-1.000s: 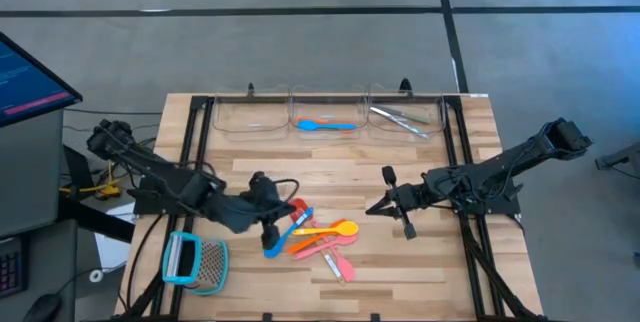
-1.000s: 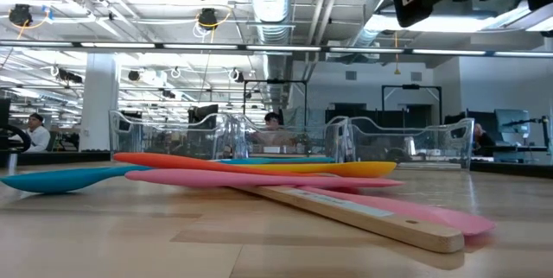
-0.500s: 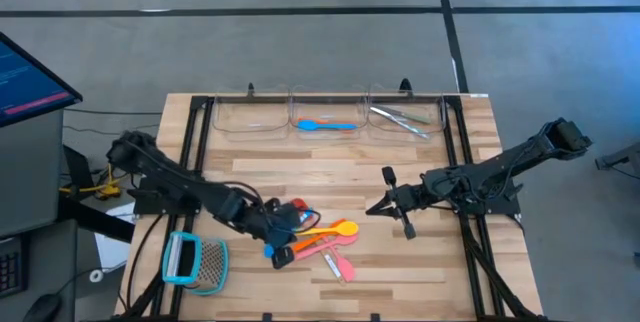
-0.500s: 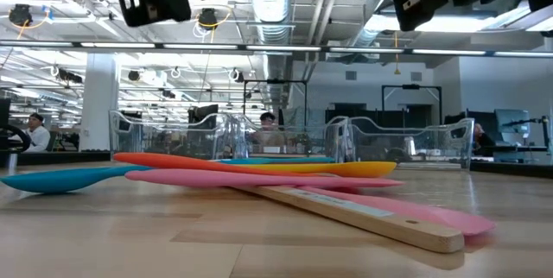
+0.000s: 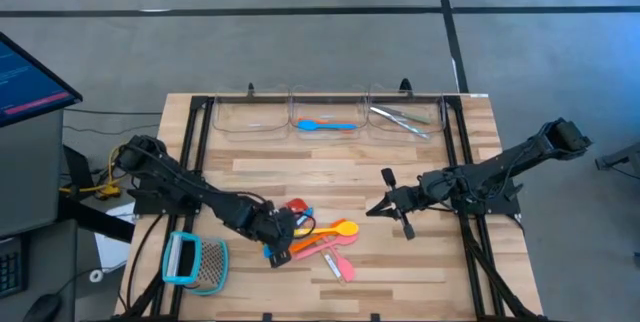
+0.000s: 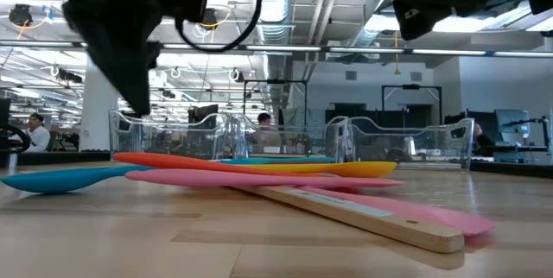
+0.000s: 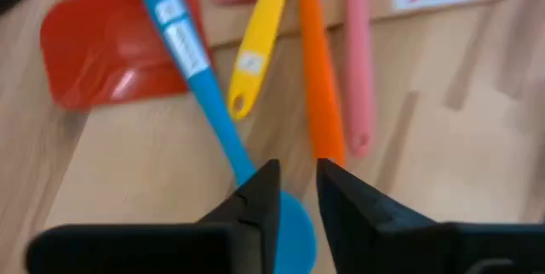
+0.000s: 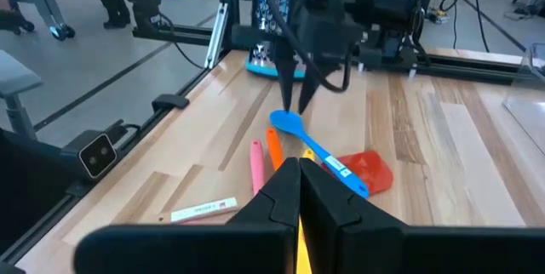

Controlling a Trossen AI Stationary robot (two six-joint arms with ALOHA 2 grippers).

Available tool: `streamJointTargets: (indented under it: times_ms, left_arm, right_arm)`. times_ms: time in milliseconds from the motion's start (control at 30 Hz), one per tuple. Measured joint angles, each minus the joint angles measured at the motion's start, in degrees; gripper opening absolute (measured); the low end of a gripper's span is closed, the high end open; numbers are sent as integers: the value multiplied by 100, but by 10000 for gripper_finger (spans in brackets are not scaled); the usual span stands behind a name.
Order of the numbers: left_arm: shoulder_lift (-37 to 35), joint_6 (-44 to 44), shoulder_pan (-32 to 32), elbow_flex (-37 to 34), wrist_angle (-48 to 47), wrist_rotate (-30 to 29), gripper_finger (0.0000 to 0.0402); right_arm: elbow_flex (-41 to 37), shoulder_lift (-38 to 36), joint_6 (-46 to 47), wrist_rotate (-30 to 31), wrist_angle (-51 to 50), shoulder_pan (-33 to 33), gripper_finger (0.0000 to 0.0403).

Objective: Pick & Place Kitchen Items
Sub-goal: Put the blue serving spoon into the left transparent bin

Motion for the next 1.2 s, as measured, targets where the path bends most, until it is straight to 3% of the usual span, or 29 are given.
streamJointTargets:
  times_ms: [400,567,1200]
  left_arm:
    - [0,-942,303,-642,280,0,160]
    - [0,-943,324,-846,927,2,164]
    - [80,-947,324,-914,1351,-39,164]
  right_arm:
    - [0,0,0,1,8,0,1]
    - [0,0,0,2,10,0,1]
    - [0,0,2,2,10,0,1]
